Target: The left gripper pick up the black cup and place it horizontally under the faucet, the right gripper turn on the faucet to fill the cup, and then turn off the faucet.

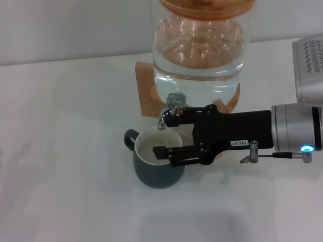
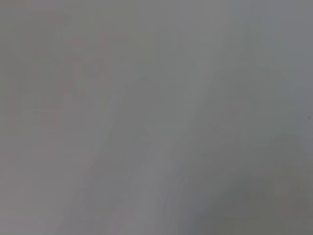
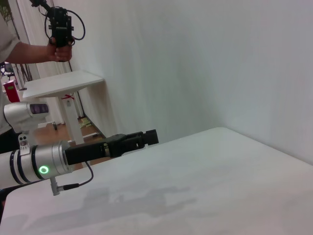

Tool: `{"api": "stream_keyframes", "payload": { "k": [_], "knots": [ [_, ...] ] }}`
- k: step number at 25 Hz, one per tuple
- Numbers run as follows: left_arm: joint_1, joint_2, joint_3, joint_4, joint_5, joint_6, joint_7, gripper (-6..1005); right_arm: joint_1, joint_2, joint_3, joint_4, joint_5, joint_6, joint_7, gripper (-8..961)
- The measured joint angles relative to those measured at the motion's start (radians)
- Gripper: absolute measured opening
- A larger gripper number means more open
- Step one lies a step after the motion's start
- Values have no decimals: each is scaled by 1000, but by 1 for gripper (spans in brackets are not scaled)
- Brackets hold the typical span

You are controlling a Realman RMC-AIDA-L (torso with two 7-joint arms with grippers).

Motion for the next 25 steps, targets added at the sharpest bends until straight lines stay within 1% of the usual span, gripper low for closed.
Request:
{"api": "stream_keyframes", "payload": {
  "k": [8,12,13,18,22,25],
  "knots": [
    [-1,0,0,0,0,0,0,515,1,0,3,8,11,18,-17,798],
    [-2,0,0,0,0,0,0,515,0,1,31,12,35,79,-35,797],
    [-2,0,0,0,-1,0,0,515,-3,1,55,12,60,129,-48,797],
    [-1,2,-3,0,-9,0,1,515,-17,2,155,12,115,237,-67,797],
    [3,3,-9,0,-26,0,18,515,-38,1,259,25,120,275,-101,797],
    [12,4,-8,-1,-62,2,26,515,-49,0,355,77,123,285,-164,797]
  ]
}}
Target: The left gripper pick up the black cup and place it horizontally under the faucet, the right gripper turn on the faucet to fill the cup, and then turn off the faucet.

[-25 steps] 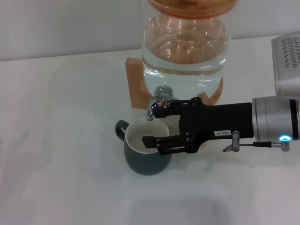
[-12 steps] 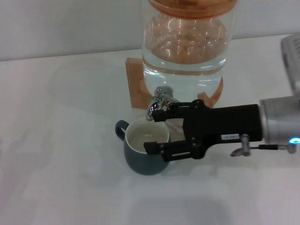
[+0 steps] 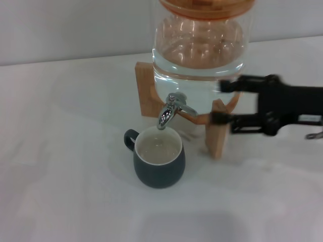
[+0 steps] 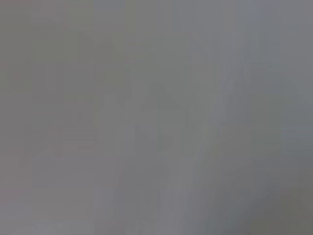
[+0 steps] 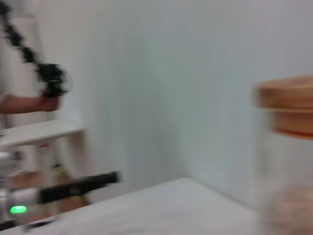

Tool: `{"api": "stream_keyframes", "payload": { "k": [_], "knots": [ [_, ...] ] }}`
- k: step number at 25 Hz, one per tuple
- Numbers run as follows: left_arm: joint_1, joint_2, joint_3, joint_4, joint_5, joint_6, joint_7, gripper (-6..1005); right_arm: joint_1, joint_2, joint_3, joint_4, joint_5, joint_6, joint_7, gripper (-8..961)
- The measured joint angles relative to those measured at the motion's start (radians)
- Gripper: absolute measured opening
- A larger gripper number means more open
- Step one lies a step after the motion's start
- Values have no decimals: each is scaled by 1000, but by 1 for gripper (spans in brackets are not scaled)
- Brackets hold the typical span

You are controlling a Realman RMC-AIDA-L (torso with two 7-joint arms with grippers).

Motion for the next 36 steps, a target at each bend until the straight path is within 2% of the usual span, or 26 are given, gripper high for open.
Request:
{"api": "stream_keyframes", "payload": {
  "k": [11,21,26,36],
  "knots": [
    [28,0,-2,-11,-92,7,20,515,16,1,362,469,109,4,-372,798],
    [33,-2,-3,-11,-148,3,22,515,20,1,557,776,155,7,-648,798],
    [29,-2,-2,-11,-163,5,19,515,23,2,605,868,168,10,-730,797],
    [16,-3,0,-4,-171,3,21,515,21,3,614,909,206,26,-772,797]
  ]
}}
